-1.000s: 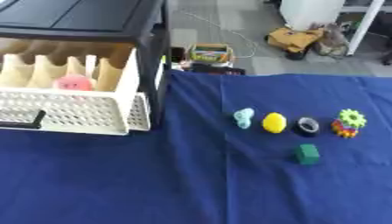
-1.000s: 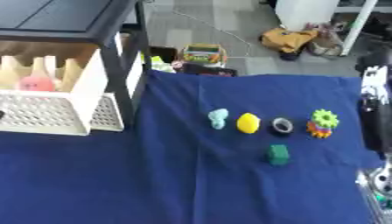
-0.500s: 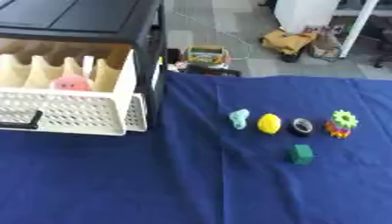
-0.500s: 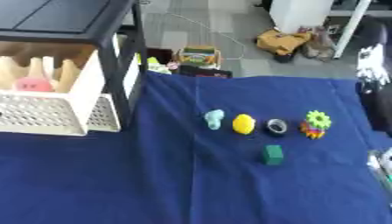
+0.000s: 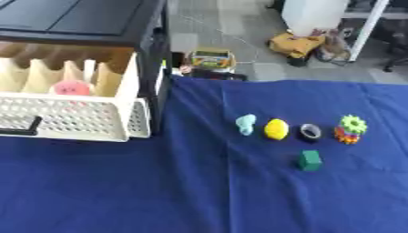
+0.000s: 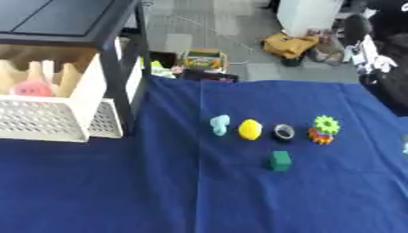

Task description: Pick up objects from table and place into drawer.

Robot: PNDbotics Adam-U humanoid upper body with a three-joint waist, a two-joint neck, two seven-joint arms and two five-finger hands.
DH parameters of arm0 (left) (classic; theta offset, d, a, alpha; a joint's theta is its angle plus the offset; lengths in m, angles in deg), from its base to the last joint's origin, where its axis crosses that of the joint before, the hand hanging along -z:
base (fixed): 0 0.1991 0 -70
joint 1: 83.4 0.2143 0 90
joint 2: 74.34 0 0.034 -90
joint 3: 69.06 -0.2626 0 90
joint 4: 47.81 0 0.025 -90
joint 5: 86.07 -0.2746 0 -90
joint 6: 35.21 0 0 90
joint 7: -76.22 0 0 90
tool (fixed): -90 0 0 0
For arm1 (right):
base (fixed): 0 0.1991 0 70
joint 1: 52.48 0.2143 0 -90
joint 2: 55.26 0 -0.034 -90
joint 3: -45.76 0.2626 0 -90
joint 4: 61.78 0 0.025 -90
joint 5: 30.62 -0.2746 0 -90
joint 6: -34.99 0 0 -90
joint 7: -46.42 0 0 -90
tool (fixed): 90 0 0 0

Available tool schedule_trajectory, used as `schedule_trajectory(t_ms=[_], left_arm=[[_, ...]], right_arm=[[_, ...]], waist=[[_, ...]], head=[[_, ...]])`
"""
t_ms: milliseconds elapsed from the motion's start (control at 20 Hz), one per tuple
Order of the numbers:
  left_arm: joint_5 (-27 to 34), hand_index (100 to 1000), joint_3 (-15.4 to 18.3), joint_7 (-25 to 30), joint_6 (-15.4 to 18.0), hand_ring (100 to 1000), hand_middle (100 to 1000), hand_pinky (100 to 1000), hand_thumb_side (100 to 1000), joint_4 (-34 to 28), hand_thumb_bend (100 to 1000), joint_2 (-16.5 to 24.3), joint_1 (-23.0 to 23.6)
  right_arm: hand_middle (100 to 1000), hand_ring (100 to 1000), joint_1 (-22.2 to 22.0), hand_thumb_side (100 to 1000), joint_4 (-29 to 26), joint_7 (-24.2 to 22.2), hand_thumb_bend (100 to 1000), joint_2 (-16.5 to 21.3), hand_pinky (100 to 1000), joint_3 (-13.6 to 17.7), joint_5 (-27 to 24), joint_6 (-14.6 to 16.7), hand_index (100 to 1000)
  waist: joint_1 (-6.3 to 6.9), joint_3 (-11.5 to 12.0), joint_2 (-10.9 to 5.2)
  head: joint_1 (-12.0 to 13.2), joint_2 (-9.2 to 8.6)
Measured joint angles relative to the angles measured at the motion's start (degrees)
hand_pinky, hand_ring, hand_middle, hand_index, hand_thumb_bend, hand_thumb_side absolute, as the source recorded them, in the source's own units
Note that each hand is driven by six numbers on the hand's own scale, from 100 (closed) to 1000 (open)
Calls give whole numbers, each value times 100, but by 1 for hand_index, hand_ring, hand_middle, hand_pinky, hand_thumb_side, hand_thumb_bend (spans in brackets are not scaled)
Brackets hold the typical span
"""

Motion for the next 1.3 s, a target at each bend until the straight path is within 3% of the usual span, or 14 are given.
schedule_trajectory(t_ms=[400, 550, 600, 950, 1300], left_arm=[[679, 951, -452, -683, 160, 100, 327, 408, 835, 2, 100, -506, 389], [881, 948, -553, -952, 214, 187, 422, 525, 853, 2, 100, -576, 488], [901, 948, -591, -1042, 236, 191, 427, 530, 854, 2, 100, -596, 511], [744, 953, -920, -1645, 260, 204, 444, 547, 873, 5, 100, -680, 592], [531, 950, -1210, -2187, 200, 203, 449, 553, 887, 18, 100, -716, 633]], right_arm=[[642, 671, 8, 871, 0, -673, 373, 768, 681, -362, -63, -11, 828], [647, 690, 2, 797, 3, -943, 382, 964, 697, -540, -45, -6, 828], [648, 691, 4, 819, 15, -1033, 373, 1026, 698, -604, -24, 15, 827], [625, 712, 166, 583, 358, -1634, 432, 1226, 724, -1015, 177, 438, 829], [606, 725, 266, 450, 607, -2248, 381, 1307, 733, -1195, 155, 850, 850]], waist=[[-60, -26, -9], [-60, -18, -9], [-60, -13, -9], [-62, -2, -9], [-99, -3, -8]], head=[[-5, 2], [-16, 0], [-23, -1], [-65, -27], [-81, -56]])
